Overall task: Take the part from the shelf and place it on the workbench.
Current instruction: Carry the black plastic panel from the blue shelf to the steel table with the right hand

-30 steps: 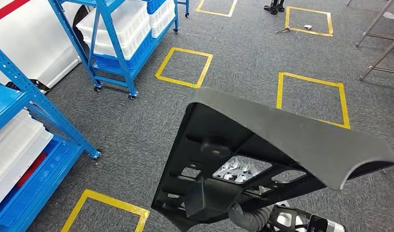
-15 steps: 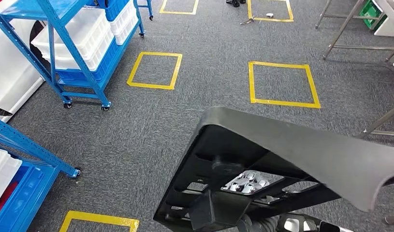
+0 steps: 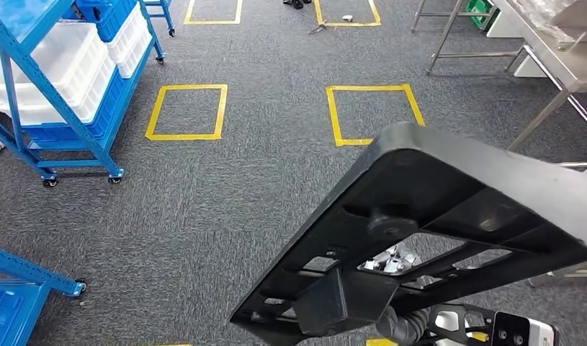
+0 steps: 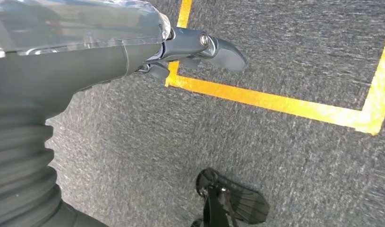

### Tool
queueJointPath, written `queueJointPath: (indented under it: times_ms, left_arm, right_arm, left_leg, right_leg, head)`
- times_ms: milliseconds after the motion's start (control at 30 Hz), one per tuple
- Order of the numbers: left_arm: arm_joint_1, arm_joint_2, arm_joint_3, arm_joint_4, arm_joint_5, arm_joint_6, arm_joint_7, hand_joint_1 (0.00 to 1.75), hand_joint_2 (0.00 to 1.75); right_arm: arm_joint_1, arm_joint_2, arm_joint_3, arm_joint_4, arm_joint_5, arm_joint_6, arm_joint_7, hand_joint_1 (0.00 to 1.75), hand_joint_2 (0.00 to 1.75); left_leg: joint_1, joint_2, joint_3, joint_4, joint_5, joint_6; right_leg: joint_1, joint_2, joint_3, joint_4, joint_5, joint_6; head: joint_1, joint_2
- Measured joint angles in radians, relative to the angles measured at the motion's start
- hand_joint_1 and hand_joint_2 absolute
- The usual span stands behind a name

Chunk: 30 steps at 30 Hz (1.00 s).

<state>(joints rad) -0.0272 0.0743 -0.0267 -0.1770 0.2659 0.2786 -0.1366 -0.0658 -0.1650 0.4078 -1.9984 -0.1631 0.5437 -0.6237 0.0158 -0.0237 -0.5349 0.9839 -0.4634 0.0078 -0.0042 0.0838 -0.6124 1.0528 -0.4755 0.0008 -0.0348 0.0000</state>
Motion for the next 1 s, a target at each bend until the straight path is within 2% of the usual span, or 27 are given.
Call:
queueJointPath:
  times_ms: [67,100,133,167,200,233,300,333,367,433,467,500,567,600,633,667,700,733,767,800,833,867,933,967,1000]
  left_arm:
    - [0.004,0.003,0.001,0.0,-0.001,-0.004,0.0,0.0,1.75]
    - [0.006,0.005,0.001,0.0,-0.002,-0.007,0.0,0.0,1.75]
    - [0.007,0.007,0.002,0.0,-0.004,-0.009,0.0,0.0,1.75]
    - [0.007,0.01,0.002,0.0,-0.006,-0.012,0.0,0.0,1.75]
    - [0.007,0.011,0.002,0.0,-0.007,-0.013,0.001,0.0,1.75]
    - [0.006,0.013,0.002,0.0,-0.008,-0.014,0.002,0.0,1.75]
    - [0.005,0.015,0.002,0.0,-0.008,-0.012,0.004,0.0,1.75]
    - [0.004,0.017,0.002,0.0,-0.008,-0.011,0.006,0.0,1.75]
    - [0.003,0.019,0.002,0.0,-0.008,-0.01,0.007,0.0,1.75]
    - [0.0,0.023,0.002,0.0,-0.008,-0.013,0.007,0.0,1.75]
    - [-0.001,0.025,0.002,0.0,-0.008,-0.016,0.007,0.0,1.75]
    - [-0.002,0.026,0.002,0.0,-0.008,-0.02,0.008,0.0,1.75]
    - [0.0,0.029,0.002,0.0,-0.011,-0.026,0.009,0.0,1.75]
    - [0.001,0.03,0.002,0.0,-0.013,-0.03,0.01,0.0,1.75]
    - [0.001,0.031,0.002,0.0,-0.015,-0.033,0.01,0.0,1.75]
    - [0.002,0.031,0.002,0.0,-0.017,-0.035,0.009,0.0,1.75]
    - [0.002,0.031,0.001,0.0,-0.02,-0.037,0.009,0.0,1.75]
    - [0.003,0.031,0.001,0.0,-0.023,-0.038,0.008,0.0,1.75]
    - [0.003,0.031,0.001,0.0,-0.025,-0.039,0.008,0.0,1.75]
    - [0.003,0.031,0.001,0.0,-0.028,-0.039,0.007,0.0,1.75]
    - [0.002,0.031,0.001,0.0,-0.031,-0.04,0.007,0.0,1.75]
    - [0.001,0.031,0.001,0.0,-0.034,-0.042,0.007,0.0,1.75]
    - [-0.006,0.03,0.0,0.0,-0.041,-0.046,0.008,0.0,1.75]
    - [-0.009,0.03,-0.001,0.0,-0.044,-0.048,0.01,0.0,1.75]
    - [-0.011,0.029,-0.001,0.0,-0.048,-0.049,0.013,0.0,1.75]
  right_arm:
    - [-0.005,0.0,-0.004,0.005,0.001,-0.003,0.0,1.75,1.75]
    - [-0.006,0.0,-0.006,0.007,0.002,-0.007,0.0,1.75,1.75]
    - [-0.005,0.0,-0.006,0.01,0.003,-0.012,0.0,1.75,1.75]
    - [-0.005,0.0,-0.007,0.011,0.004,-0.015,0.0,1.75,1.75]
    - [-0.005,0.0,-0.008,0.013,0.007,-0.018,0.0,1.75,1.75]
    - [-0.005,0.0,-0.009,0.013,0.009,-0.019,0.0,1.75,1.75]
    - [-0.006,0.0,-0.01,0.014,0.014,-0.019,0.0,1.75,1.75]
    - [-0.006,0.0,-0.01,0.014,0.015,-0.019,0.0,1.75,1.75]
    - [-0.005,0.0,-0.011,0.015,0.016,-0.019,0.0,1.75,1.75]
    - [-0.003,0.0,-0.011,0.016,0.017,-0.02,0.0,1.75,1.75]
    - [-0.002,0.0,-0.011,0.017,0.018,-0.021,0.0,1.75,1.75]
    - [-0.002,0.0,-0.011,0.017,0.019,-0.021,0.0,1.75,1.75]
    - [-0.004,-0.001,-0.011,0.019,0.017,-0.017,0.0,1.75,1.75]
    - [-0.005,-0.001,-0.011,0.021,0.016,-0.013,0.0,1.75,1.75]
    - [-0.006,-0.001,-0.011,0.024,0.015,-0.008,0.0,1.75,1.75]
    - [-0.007,-0.001,-0.011,0.027,0.014,-0.005,0.0,1.75,1.75]
    - [-0.009,-0.001,-0.011,0.03,0.013,-0.004,0.0,1.75,1.75]
    - [-0.013,-0.002,-0.011,0.032,0.013,-0.006,0.0,1.75,1.75]
    - [-0.018,-0.002,-0.011,0.034,0.013,-0.01,0.0,1.75,1.75]
    - [-0.023,-0.003,-0.011,0.036,0.013,-0.015,0.0,1.75,1.75]
    - [-0.029,-0.003,-0.009,0.037,0.013,-0.021,0.0,1.75,1.75]
    - [-0.034,-0.004,-0.006,0.039,0.014,-0.027,0.0,1.75,1.75]
    - [-0.04,-0.004,0.007,0.041,0.019,-0.045,0.0,1.75,1.75]
    - [-0.041,-0.005,0.016,0.042,0.023,-0.056,0.0,1.75,1.75]
    - [-0.045,-0.005,0.027,0.043,0.028,-0.069,0.0,1.75,1.75]
  left_leg:
    - [-0.002,0.025,0.0,-0.005,0.003,0.008]
    - [-0.004,0.038,-0.001,-0.004,0.002,0.009]
    - [-0.004,0.051,-0.001,-0.004,0.002,0.01]
    - [-0.005,0.063,-0.001,-0.004,0.001,0.009]
    - [-0.005,0.075,0.0,-0.003,-0.001,0.008]
    - [-0.005,0.086,0.002,-0.001,-0.003,0.005]
    - [-0.008,0.103,0.005,0.003,-0.01,-0.004]
    - [-0.011,0.112,0.007,0.005,-0.014,-0.009]
    - [-0.013,0.12,0.009,0.006,-0.016,-0.015]
    - [-0.013,0.136,0.014,0.009,-0.022,-0.026]
    - [-0.011,0.129,0.014,0.018,-0.03,-0.033]
    - [-0.009,0.108,0.007,0.043,-0.048,-0.038]
    - [-0.005,0.054,-0.037,0.151,-0.111,-0.046]
    - [-0.005,0.039,-0.07,0.222,-0.145,-0.047]
    - [-0.005,0.034,-0.098,0.279,-0.166,-0.048]
    - [-0.005,0.032,-0.114,0.308,-0.168,-0.047]
    - [-0.005,0.031,-0.11,0.294,-0.147,-0.045]
    - [-0.004,0.026,-0.09,0.243,-0.109,-0.042]
    - [-0.004,0.009,-0.059,0.168,-0.067,-0.038]
    - [-0.003,-0.013,-0.031,0.099,-0.037,-0.034]
    - [-0.003,-0.032,-0.011,0.05,-0.02,-0.03]
    - [-0.003,-0.045,-0.001,0.024,-0.016,-0.027]
    - [-0.004,-0.036,0.001,0.015,-0.017,-0.018]
    - [-0.002,-0.026,0.001,0.011,-0.013,-0.011]
    - [0.0,-0.013,0.002,0.007,-0.009,-0.003]
  right_leg:
    - [0.0,-0.059,-0.054,0.115,-0.064,0.005]
    - [-0.003,-0.071,-0.087,0.183,-0.093,0.008]
    - [-0.006,-0.076,-0.111,0.232,-0.106,0.01]
    - [-0.008,-0.079,-0.117,0.244,-0.1,0.013]
    - [-0.01,-0.084,-0.101,0.215,-0.077,0.014]
    - [-0.011,-0.096,-0.065,0.149,-0.041,0.014]
    - [-0.006,-0.136,0.007,0.013,0.003,0.007]
    - [-0.003,-0.148,0.026,-0.026,0.011,0.002]
    - [0.001,-0.149,0.029,-0.036,0.008,-0.003]
    - [0.001,-0.125,0.027,-0.039,0.012,-0.014]
    - [-0.001,-0.114,0.028,-0.041,0.014,-0.02]
    - [-0.003,-0.104,0.029,-0.044,0.016,-0.026]
    - [-0.005,-0.084,0.03,-0.046,0.02,-0.034]
    - [-0.005,-0.073,0.028,-0.046,0.021,-0.037]
    - [-0.004,-0.06,0.027,-0.046,0.021,-0.038]
    - [-0.003,-0.047,0.027,-0.045,0.022,-0.039]
    - [-0.002,-0.033,0.028,-0.045,0.022,-0.038]
    - [-0.002,-0.02,0.03,-0.043,0.022,-0.038]
    - [-0.002,-0.007,0.031,-0.042,0.022,-0.036]
    - [-0.001,0.004,0.03,-0.04,0.021,-0.033]
    - [-0.001,0.014,0.027,-0.038,0.022,-0.028]
    - [-0.002,0.024,0.023,-0.037,0.024,-0.022]
    - [-0.003,0.043,0.014,-0.039,0.031,-0.007]
    - [-0.002,0.034,0.012,-0.036,0.03,-0.002]
    - [0.0,0.012,0.004,-0.022,0.019,0.002]
  head:
    - [0.0,0.0]
    - [0.0,0.0]
    - [0.0,0.0]
    - [0.0,0.0]
    - [0.0,0.0]
    - [0.0,0.0]
    - [0.0,0.0]
    - [0.0,0.0]
    - [0.0,0.0]
    - [0.0,0.0]
    - [0.0,0.0]
    - [0.0,0.0]
    - [0.0,0.0]
    - [0.0,0.0]
    - [0.0,0.0]
    - [0.0,0.0]
    - [0.0,0.0]
    - [0.0,0.0]
    - [0.0,0.0]
    - [0.0,0.0]
    - [0.0,0.0]
    - [0.0,0.0]
    - [0.0,0.0]
    - [0.0,0.0]
    - [0.0,0.0]
